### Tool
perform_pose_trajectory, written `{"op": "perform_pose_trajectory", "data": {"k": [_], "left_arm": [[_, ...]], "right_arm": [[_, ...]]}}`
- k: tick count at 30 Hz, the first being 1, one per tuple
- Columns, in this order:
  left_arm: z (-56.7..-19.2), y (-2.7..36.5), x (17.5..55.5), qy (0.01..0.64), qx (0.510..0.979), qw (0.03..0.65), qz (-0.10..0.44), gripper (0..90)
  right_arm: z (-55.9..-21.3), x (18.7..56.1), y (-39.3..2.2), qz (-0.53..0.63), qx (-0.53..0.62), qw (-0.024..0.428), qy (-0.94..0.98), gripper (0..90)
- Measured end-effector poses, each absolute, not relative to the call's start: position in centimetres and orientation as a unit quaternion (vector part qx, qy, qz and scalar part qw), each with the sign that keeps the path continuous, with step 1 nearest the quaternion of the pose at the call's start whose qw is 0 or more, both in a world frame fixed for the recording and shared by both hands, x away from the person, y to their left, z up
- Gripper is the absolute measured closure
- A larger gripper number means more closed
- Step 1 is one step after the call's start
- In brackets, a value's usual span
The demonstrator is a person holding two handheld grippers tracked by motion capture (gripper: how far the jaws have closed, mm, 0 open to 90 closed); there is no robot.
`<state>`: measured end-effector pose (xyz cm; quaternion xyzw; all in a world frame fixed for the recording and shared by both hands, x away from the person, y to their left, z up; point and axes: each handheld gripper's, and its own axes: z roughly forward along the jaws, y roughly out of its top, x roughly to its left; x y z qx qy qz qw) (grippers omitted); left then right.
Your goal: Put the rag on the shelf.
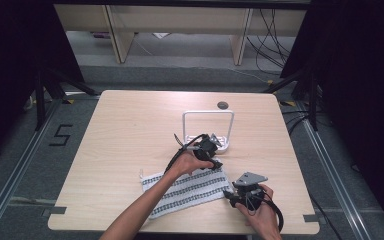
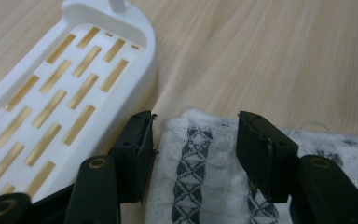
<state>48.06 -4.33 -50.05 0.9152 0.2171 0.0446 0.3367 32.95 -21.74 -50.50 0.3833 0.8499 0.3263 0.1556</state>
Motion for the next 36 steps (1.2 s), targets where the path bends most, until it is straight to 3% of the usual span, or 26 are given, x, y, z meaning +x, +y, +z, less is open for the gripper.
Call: {"op": "perform_pose_trajectory", "data": {"k": [5,8,10,11,13,14,19,28,36], "left_arm": [[-50.0,-4.4,47.9,0.205,0.920,0.330,0.055,50.7],[-49.9,-4.4,47.6,0.194,0.923,0.328,0.053,62.2],[-49.9,-4.5,47.4,0.196,0.922,0.329,0.050,68.9],[-49.8,-4.6,47.3,0.192,0.923,0.330,0.045,73.0],[-49.8,-4.6,47.3,0.190,0.923,0.332,0.042,76.4],[-49.9,-4.5,47.2,0.189,0.922,0.335,0.036,82.9],[-49.5,-3.9,47.1,0.195,0.917,0.347,0.038,84.7],[-46.1,-2.1,46.5,0.209,0.896,0.387,0.059,85.0],[-42.6,-0.3,45.4,0.244,0.862,0.437,0.083,85.0]], "right_arm": [[-50.6,33.4,-21.4,0.325,0.381,0.151,0.852,59.6],[-50.6,33.6,-21.6,0.335,0.396,0.128,0.845,67.4],[-50.7,33.8,-21.8,0.337,0.382,0.137,0.849,69.3],[-50.8,34.0,-21.9,0.347,0.377,0.131,0.849,76.8],[-50.8,34.0,-21.9,0.346,0.379,0.127,0.849,79.9],[-50.8,34.0,-21.9,0.347,0.375,0.130,0.850,84.2],[-50.6,34.0,-22.2,0.348,0.377,0.133,0.848,85.7],[-48.3,34.9,-23.3,0.352,0.347,0.177,0.851,86.4],[-44.2,35.4,-23.5,0.378,0.332,0.202,0.840,86.9]]}}
